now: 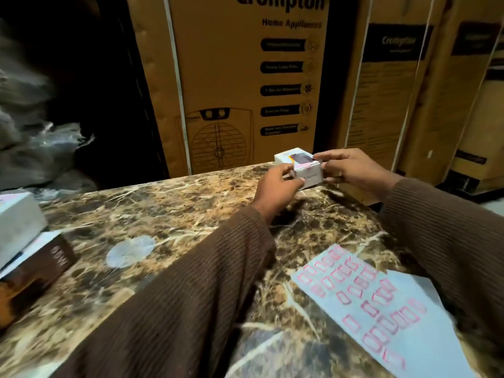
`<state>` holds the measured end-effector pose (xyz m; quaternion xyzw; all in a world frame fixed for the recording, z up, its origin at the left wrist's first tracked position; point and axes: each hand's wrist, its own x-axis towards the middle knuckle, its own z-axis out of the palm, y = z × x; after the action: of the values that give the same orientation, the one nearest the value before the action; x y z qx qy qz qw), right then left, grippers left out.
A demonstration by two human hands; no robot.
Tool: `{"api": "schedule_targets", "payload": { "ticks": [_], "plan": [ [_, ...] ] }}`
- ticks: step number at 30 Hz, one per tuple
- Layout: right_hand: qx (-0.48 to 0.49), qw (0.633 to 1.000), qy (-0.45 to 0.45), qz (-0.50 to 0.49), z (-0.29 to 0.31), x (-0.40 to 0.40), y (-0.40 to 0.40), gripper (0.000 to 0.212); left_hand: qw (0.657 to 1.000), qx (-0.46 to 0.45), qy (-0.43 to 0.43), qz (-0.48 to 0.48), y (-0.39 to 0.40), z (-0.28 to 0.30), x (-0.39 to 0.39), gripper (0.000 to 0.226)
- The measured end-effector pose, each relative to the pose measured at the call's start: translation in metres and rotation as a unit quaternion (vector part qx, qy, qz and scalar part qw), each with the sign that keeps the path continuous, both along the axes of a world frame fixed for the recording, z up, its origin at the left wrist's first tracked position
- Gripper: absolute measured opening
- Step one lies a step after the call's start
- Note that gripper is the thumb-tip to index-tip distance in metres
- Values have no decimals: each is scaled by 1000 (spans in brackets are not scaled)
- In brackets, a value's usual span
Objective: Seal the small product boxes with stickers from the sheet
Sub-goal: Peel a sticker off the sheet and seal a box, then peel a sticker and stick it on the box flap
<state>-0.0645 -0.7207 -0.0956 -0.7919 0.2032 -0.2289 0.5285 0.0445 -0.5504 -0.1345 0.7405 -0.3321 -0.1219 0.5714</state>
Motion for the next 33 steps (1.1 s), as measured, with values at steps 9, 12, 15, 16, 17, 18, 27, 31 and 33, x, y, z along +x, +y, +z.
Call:
{"api": "schedule_targets", "payload": {
  "ticks": [9, 12, 15, 16, 17, 18, 27, 31, 33],
  "plan": [
    [66, 996, -39, -39, -29, 59, -29, 35, 997, -30, 74, -21, -25, 2, 27, 66],
    [43, 998, -32, -39, -30, 60, -31, 45, 999, -10, 7, -30, -28, 4, 32, 68],
    [12, 999, -26, -28, -32, 58, -33, 55, 1000, 4, -20, -24, -31, 1, 36, 76],
    [8, 999, -25, -22, -32, 57, -32, 57, 999, 10, -26, -24, -31, 1, 36, 77],
    [7, 999, -26, -19, -32, 56, -32, 58, 999, 17, -29, -25, -32, 1, 37, 77],
    [4, 1000, -25, -19, -31, 55, -31, 58, 999, 22, -30, -23, -33, 0, 38, 78],
    [15, 999, -41, -33, -38, 57, -38, 71, 999, 15, -26, -26, -31, 2, 37, 81],
    [-28, 993, -46, -105, -36, 49, -32, 64, 1000, -25, -18, 0, -16, 2, 31, 71],
    [-70, 988, -27, -135, -26, 36, -20, 47, 998, -54, -36, 14, -1, 4, 22, 57]
  ]
}}
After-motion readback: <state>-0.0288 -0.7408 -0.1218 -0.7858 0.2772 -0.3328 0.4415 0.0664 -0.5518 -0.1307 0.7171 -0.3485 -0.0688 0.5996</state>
